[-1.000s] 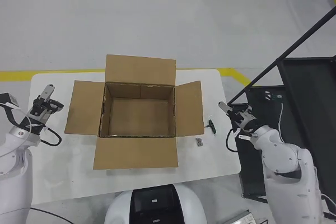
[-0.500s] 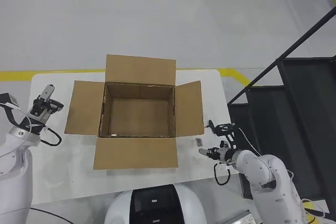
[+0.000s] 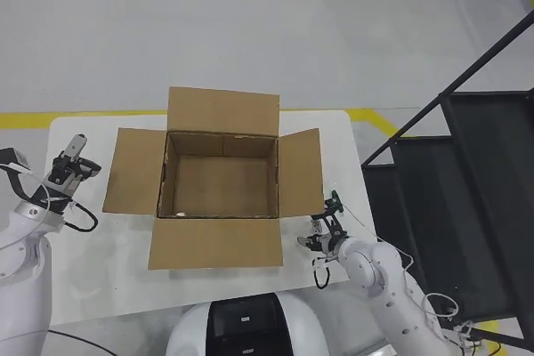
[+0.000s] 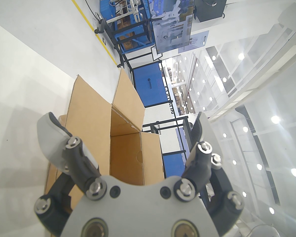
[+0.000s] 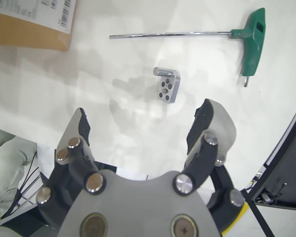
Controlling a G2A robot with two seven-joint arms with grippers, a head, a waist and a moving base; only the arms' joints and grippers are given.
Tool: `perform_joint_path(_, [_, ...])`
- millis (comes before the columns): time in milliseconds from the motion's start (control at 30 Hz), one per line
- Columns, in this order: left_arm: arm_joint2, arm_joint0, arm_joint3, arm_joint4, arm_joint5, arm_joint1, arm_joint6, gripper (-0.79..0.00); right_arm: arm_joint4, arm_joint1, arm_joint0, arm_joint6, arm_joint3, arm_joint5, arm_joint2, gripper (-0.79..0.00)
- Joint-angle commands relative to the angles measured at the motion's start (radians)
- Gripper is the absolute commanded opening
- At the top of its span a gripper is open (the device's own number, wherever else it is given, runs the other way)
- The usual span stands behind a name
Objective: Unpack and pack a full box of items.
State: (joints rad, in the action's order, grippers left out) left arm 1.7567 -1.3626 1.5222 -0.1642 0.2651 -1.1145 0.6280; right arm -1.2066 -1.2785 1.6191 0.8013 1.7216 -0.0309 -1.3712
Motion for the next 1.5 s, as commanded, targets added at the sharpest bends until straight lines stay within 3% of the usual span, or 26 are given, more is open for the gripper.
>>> perform_joint_path(0, [0.0,0.0,0.0,0.0,0.0,0.0,0.0,0.0,-0.023,-0.001,-0.015,-0.011,-0.024,0.018,0.011,-0.052])
perform_joint_path(200, [0.0,0.0,0.0,0.0,0.0,0.0,0.0,0.0,-0.025,-0.005,-0.049,-0.034,-0.078,0.053,0.036,-0.305])
perform_joint_path(300, [0.0,0.0,0.0,0.0,0.0,0.0,0.0,0.0,-0.023,-0.008,-0.064,-0.046,-0.099,0.074,0.048,-0.557])
perform_joint_path(333, [0.0,0.0,0.0,0.0,0.0,0.0,0.0,0.0,-0.025,-0.009,-0.068,-0.047,-0.104,0.08,0.052,-0.705])
perform_joint_path(367, [0.0,0.0,0.0,0.0,0.0,0.0,0.0,0.0,-0.027,-0.009,-0.071,-0.049,-0.109,0.086,0.054,-0.785])
perform_joint_path(567, [0.0,0.0,0.0,0.0,0.0,0.0,0.0,0.0,-0.043,-0.007,-0.072,-0.046,-0.105,0.111,0.046,-0.785])
perform_joint_path(1000, [0.0,0.0,0.0,0.0,0.0,0.0,0.0,0.0,0.037,0.009,0.019,-0.015,0.076,0.163,-0.108,-0.785])
perform_joint_path(1033, [0.0,0.0,0.0,0.0,0.0,0.0,0.0,0.0,0.041,0.009,0.02,-0.017,0.073,0.163,-0.108,-0.557])
perform_joint_path(1067, [0.0,0.0,0.0,0.0,0.0,0.0,0.0,0.0,0.05,0.008,0.02,-0.019,0.066,0.165,-0.103,-0.083])
perform_joint_path(1100, [0.0,0.0,0.0,0.0,0.0,0.0,0.0,0.0,0.063,0.006,0.017,-0.02,0.06,0.166,-0.095,0.0])
perform_joint_path(1467, [0.0,0.0,0.0,0.0,0.0,0.0,0.0,0.0,0.03,-0.007,-0.04,-0.075,-0.055,0.174,0.027,0.0])
